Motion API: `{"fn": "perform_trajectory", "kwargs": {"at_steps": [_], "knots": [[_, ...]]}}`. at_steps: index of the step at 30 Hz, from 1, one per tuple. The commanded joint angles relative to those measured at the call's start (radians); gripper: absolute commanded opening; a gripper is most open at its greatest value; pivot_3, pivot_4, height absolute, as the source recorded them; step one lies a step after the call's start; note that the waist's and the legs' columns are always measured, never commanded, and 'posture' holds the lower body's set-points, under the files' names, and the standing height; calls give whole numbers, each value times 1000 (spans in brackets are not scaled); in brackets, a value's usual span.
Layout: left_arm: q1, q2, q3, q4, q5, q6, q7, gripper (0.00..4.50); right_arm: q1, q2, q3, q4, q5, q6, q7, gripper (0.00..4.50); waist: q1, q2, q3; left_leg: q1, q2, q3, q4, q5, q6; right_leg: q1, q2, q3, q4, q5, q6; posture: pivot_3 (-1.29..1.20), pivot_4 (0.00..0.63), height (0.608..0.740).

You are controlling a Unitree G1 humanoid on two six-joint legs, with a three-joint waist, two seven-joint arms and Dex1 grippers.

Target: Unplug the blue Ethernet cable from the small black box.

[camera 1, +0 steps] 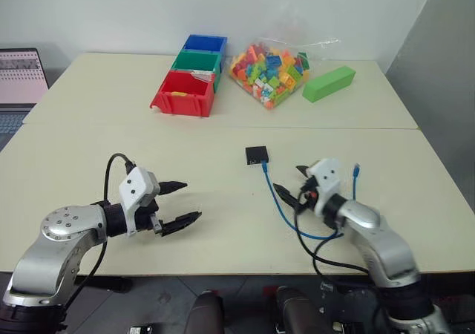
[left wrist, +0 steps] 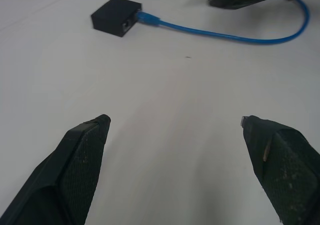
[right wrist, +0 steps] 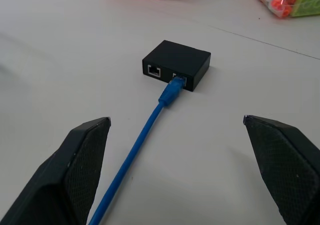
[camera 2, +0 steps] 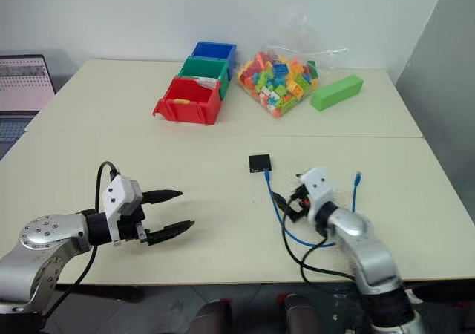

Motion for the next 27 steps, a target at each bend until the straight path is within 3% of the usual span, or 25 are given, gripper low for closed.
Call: {"fn": "perform_trajectory", "kwargs": {"at_steps": [1,7,10,20,26,27], "knots": [[-20,23,-15,-9,-19,-18,-51,4474,-61,84,17,76,-57,23,-103,4500,-1,0,0,0,0,0,0,0,0,0,0,0,0,0,0,0,150,740],[-41,15,-31,17,0,-37,-61,4474,-106,195,17,192,-101,44,-185,4500,2,0,0,-1,0,0,0,0,0,0,0,0,0,1,-3,0,150,740],[-39,8,-37,25,8,-52,-57,4500,-113,219,33,217,-124,48,-199,4032,0,0,0,-1,0,0,0,0,0,0,0,0,0,1,-3,0,150,740],[-30,-13,-52,47,24,-84,-45,4500,-134,263,16,265,-154,26,-231,1560,-14,0,0,0,0,0,0,0,0,0,0,0,0,1,-3,0,150,740],[-37,-21,-59,60,27,-94,-43,4500,-144,235,22,271,-172,7,-214,77,-14,0,0,0,0,0,0,0,0,0,0,0,0,1,-3,0,150,740],[-40,-23,-59,63,24,-92,-41,4500,-142,221,24,262,-175,4,-202,10,-14,0,0,0,0,0,0,0,0,0,0,0,0,1,-3,0,150,740]]}}
